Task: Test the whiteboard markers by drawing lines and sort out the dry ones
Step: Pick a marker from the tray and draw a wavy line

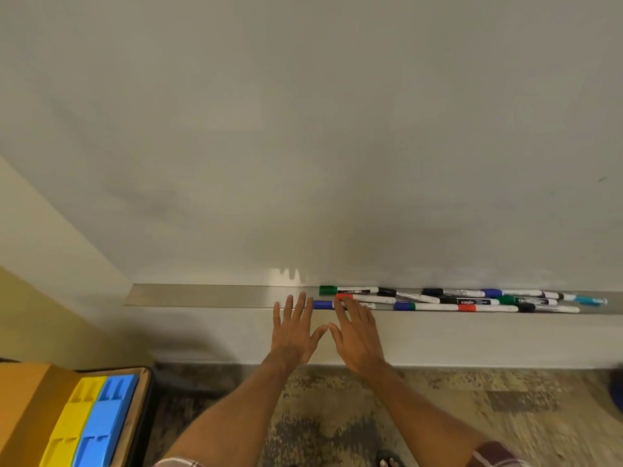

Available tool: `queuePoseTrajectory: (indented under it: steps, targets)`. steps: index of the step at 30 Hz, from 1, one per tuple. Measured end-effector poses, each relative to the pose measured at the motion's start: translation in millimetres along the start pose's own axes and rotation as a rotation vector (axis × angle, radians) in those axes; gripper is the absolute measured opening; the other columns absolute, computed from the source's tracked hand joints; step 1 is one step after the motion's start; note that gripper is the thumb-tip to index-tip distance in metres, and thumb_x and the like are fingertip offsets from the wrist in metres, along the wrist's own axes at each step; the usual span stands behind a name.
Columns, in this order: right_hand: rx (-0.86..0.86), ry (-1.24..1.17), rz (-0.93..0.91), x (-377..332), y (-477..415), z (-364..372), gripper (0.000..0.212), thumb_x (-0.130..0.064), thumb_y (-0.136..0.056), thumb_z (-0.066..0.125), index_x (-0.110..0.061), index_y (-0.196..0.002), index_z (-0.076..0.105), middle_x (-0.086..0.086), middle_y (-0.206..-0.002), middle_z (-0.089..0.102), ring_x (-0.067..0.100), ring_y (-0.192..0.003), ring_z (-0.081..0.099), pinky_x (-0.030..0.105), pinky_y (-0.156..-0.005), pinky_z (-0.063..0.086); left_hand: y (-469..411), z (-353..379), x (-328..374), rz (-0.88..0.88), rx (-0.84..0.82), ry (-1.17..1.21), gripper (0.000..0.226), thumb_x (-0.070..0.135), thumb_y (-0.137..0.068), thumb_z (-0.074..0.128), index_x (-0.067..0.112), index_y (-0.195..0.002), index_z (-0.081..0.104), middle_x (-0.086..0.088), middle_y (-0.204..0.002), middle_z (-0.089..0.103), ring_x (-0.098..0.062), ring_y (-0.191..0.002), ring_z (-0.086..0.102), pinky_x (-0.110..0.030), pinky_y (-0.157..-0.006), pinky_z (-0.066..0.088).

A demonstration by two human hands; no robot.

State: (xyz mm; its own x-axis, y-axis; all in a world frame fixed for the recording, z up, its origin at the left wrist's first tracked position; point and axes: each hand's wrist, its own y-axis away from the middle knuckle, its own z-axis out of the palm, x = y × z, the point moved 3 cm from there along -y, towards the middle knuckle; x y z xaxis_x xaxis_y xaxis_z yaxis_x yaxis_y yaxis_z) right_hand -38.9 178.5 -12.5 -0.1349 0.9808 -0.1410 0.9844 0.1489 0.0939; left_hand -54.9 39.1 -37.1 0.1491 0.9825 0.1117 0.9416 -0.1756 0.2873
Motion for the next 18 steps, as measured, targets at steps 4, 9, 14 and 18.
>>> queuePoseTrajectory:
  steps: [4, 9, 14, 18]
  targets:
    - [-0.031, 0.002, 0.059, -2, -4, 4, 0.065, -0.042, -0.074, 0.074, -0.016, -0.131, 0.056, 0.009, -0.137, 0.053, 0.029, -0.124, 0.052, 0.045, -0.1, 0.04, 2, -3, -3, -0.003, -0.013, -0.011, 0.087, 0.069, -0.08, -0.004, 0.023, -0.154, -0.013, 0.0, -0.161, -0.02, -0.026, -0.148, -0.02, -0.052, -0.117, -0.015]
    - [0.002, 0.002, 0.011, -5, -17, 3, 0.057, -0.025, -0.1, 0.045, -0.022, -0.15, 0.018, 0.004, -0.158, 0.015, 0.024, -0.146, 0.011, 0.039, -0.117, 0.008, 1, -3, -11, -0.007, -0.017, -0.021, 0.083, 0.069, -0.088, 0.004, 0.021, -0.154, -0.012, -0.001, -0.162, -0.017, -0.026, -0.148, -0.018, -0.051, -0.119, -0.008]
    - [0.033, -0.027, -0.033, -8, -26, 1, 0.054, -0.012, -0.095, 0.053, -0.019, -0.144, 0.032, 0.005, -0.148, 0.034, 0.023, -0.139, 0.026, 0.037, -0.115, 0.02, 2, -5, -19, 0.011, -0.033, -0.027, 0.078, 0.065, -0.095, 0.012, 0.02, -0.155, -0.011, -0.001, -0.162, -0.016, -0.024, -0.149, -0.016, -0.049, -0.12, -0.008]
    - [0.047, -0.053, -0.03, -11, -34, -3, 0.046, -0.013, -0.093, 0.056, -0.019, -0.137, 0.042, 0.003, -0.137, 0.043, 0.02, -0.129, 0.036, 0.032, -0.109, 0.028, 3, -9, -20, 0.014, -0.044, 0.004, 0.077, 0.063, -0.097, 0.014, 0.018, -0.155, -0.007, -0.003, -0.163, -0.013, -0.024, -0.149, -0.013, -0.047, -0.121, -0.006]
